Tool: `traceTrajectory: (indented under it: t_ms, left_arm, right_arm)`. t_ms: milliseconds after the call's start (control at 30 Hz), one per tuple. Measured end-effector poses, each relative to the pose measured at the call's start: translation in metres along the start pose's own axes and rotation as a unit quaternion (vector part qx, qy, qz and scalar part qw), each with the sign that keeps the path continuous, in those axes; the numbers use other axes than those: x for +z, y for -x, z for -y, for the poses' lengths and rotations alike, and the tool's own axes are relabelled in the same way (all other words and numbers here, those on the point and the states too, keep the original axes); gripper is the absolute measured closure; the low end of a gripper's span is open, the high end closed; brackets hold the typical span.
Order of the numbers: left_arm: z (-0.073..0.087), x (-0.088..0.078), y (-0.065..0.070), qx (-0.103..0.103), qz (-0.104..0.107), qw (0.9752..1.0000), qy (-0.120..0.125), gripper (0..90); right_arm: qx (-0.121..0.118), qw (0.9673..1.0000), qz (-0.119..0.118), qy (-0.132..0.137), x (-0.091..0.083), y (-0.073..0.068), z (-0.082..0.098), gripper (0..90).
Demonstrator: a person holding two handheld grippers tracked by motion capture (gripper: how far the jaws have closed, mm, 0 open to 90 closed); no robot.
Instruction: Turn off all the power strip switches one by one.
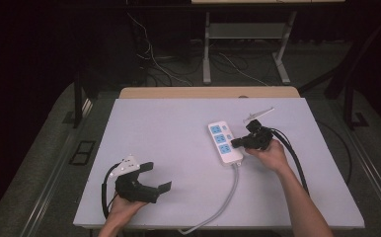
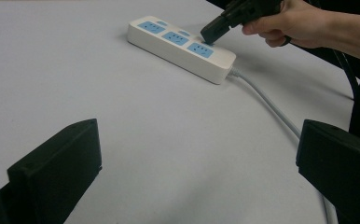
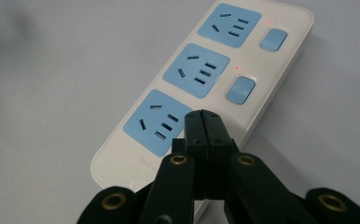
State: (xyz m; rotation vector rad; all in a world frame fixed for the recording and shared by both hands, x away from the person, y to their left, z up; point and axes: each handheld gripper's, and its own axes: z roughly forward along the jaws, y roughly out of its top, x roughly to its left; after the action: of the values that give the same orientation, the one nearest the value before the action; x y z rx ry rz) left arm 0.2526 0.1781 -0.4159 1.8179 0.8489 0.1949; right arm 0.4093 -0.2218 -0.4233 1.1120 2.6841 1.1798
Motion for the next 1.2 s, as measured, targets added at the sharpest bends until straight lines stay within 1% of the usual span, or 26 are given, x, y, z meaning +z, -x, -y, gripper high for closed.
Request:
traceTrajectory:
  t_ms: [67,233,300,433,500,600,633,667,700,833,967,1100,1200]
  left_arm:
    - [0.000,0.000,0.000,0.000,0.000,1.0000,0.000,0.0]
    - [0.000,0.000,0.000,0.000,0.000,1.0000,-0.001,0.0]
    - [0.000,0.000,0.000,0.000,0.000,1.0000,0.000,0.0]
    - [0.000,0.000,-0.001,-0.002,0.001,1.0000,0.002,0.0]
    - [0.000,0.000,-0.001,-0.002,0.000,1.0000,0.002,0.0]
    - [0.000,0.000,-0.002,-0.003,0.000,1.0000,0.001,0.0]
    - [0.000,0.000,-0.002,-0.003,0.000,1.0000,0.001,0.0]
    - [0.000,0.000,-0.003,-0.004,0.001,1.0000,0.001,0.0]
    - [0.000,0.001,-0.003,-0.005,0.001,1.0000,0.001,0.0]
    - [0.000,0.000,-0.003,-0.009,0.004,0.9999,0.004,0.0]
    - [0.000,-0.001,-0.004,-0.009,0.003,0.9999,0.007,0.0]
    - [0.000,-0.001,-0.004,-0.009,0.003,0.9999,0.007,0.0]
    - [0.000,-0.001,-0.004,-0.009,0.004,0.9999,0.007,0.0]
  right_arm:
    - [0.003,1.0000,-0.001,0.001,0.000,0.000,0.000,90.0]
    - [0.001,1.0000,-0.002,0.000,0.000,0.000,0.001,90.0]
    - [0.001,1.0000,0.001,0.000,0.001,0.000,0.001,90.0]
    - [-0.008,0.9999,0.008,-0.002,0.001,-0.002,0.000,90.0]
    - [-0.005,0.9999,0.010,-0.003,0.001,-0.003,0.000,90.0]
    - [0.003,1.0000,0.004,-0.002,0.000,-0.001,0.000,90.0]
    - [0.007,1.0000,0.000,0.004,-0.001,0.000,-0.001,90.0]
    - [0.015,0.9999,-0.001,0.005,-0.003,0.001,-0.002,90.0]
    - [0.011,0.9999,0.002,0.002,-0.003,0.001,-0.002,90.0]
    - [0.014,0.9999,0.002,-0.003,-0.004,0.002,-0.002,90.0]
    - [0.021,0.9998,-0.002,0.002,-0.007,0.004,-0.003,90.0]
    - [0.021,0.9998,-0.004,0.005,-0.010,0.006,-0.006,90.0]
    - [0.017,0.9998,0.000,-0.003,-0.011,0.007,-0.009,90.0]
